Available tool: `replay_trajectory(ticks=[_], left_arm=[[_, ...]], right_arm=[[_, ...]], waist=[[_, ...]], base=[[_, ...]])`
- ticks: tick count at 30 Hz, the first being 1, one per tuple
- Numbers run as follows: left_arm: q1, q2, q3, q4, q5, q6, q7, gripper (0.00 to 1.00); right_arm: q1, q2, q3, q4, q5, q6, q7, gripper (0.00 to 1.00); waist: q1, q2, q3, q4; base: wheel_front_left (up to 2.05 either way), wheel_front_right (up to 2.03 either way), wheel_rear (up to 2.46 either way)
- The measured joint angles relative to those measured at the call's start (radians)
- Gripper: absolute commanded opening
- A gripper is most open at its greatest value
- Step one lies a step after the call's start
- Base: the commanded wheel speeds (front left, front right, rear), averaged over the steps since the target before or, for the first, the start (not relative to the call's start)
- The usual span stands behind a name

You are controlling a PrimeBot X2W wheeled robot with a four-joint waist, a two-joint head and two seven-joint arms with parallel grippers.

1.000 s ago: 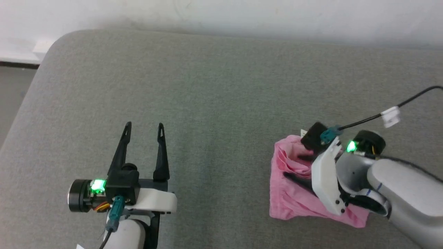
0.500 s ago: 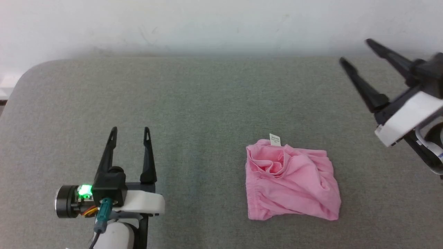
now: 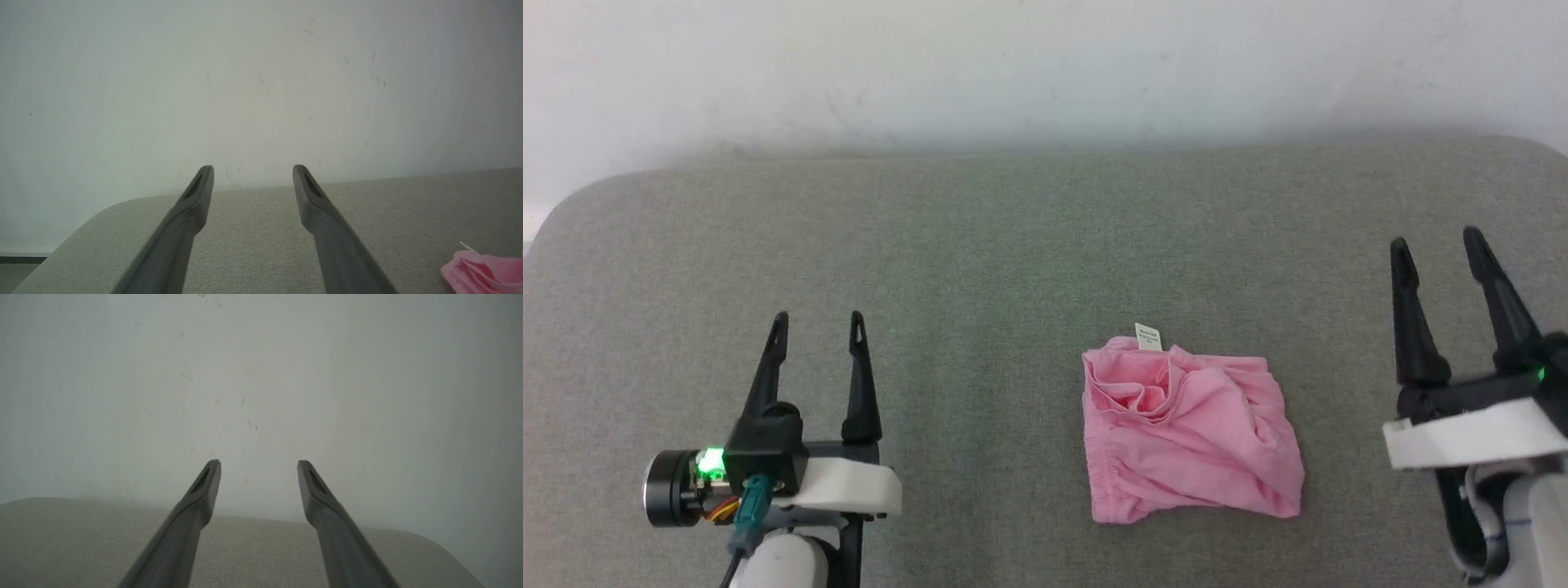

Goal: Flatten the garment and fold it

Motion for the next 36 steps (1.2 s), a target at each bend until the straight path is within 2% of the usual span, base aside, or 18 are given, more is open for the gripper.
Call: replay_trajectory(ticks=[5,11,15,19,23,27,30,33,36], left_arm=[[0.007,-0.006,0.011,-0.004,-0.001,-0.013,0.000,1.00],[0.021,-0.016,0.023,-0.010,-0.001,-0.024,0.000,1.00],[0.021,-0.021,0.031,-0.012,0.000,-0.025,0.000,1.00],[0.021,-0.024,0.034,-0.012,0.001,-0.026,0.000,1.00],[0.021,-0.029,0.035,-0.015,0.002,-0.033,0.000,1.00],[0.020,-0.034,0.036,-0.018,0.002,-0.034,0.000,1.00],[0.020,-0.038,0.036,-0.021,0.002,-0.034,0.000,1.00],[0.019,-0.043,0.035,-0.021,0.002,-0.034,0.000,1.00],[0.017,-0.048,0.035,-0.021,0.002,-0.035,0.000,1.00]], right_arm=[[0.114,0.095,-0.043,-0.056,-0.013,0.000,0.000,1.00],[0.151,0.120,-0.077,-0.088,-0.014,0.000,0.000,1.00],[0.086,0.089,-0.084,-0.129,-0.014,0.000,0.000,1.00],[-0.028,-0.010,-0.060,-0.138,-0.009,0.000,0.035,1.00],[-0.133,-0.128,0.035,-0.104,0.076,0.000,0.262,1.00],[-0.205,-0.280,0.192,-0.068,0.184,0.000,0.542,1.00],[-0.238,-0.364,0.300,-0.040,0.294,0.000,0.733,1.00],[-0.244,-0.421,0.389,-0.015,0.427,0.000,0.899,1.00],[-0.247,-0.449,0.444,0.012,0.552,0.000,1.021,1.00]], waist=[[0.0000,0.0000,-0.002,0.002],[-0.0001,0.0000,-0.005,0.007],[0.0001,0.0000,-0.003,0.005],[0.0001,0.0000,-0.005,0.004],[0.0001,0.0000,0.001,0.007],[0.0002,0.0000,0.012,0.010],[0.0001,0.0000,0.022,0.012],[0.0001,0.0000,0.034,0.015],[0.0001,0.0000,0.049,0.021]], base=[[0.00,0.00,0.00],[0.00,0.00,0.00],[0.00,0.00,0.00],[0.00,0.00,0.00],[0.00,0.00,0.00],[0.00,0.00,0.00],[0.00,0.00,0.00],[0.00,0.00,0.00],[0.00,0.00,0.00]])
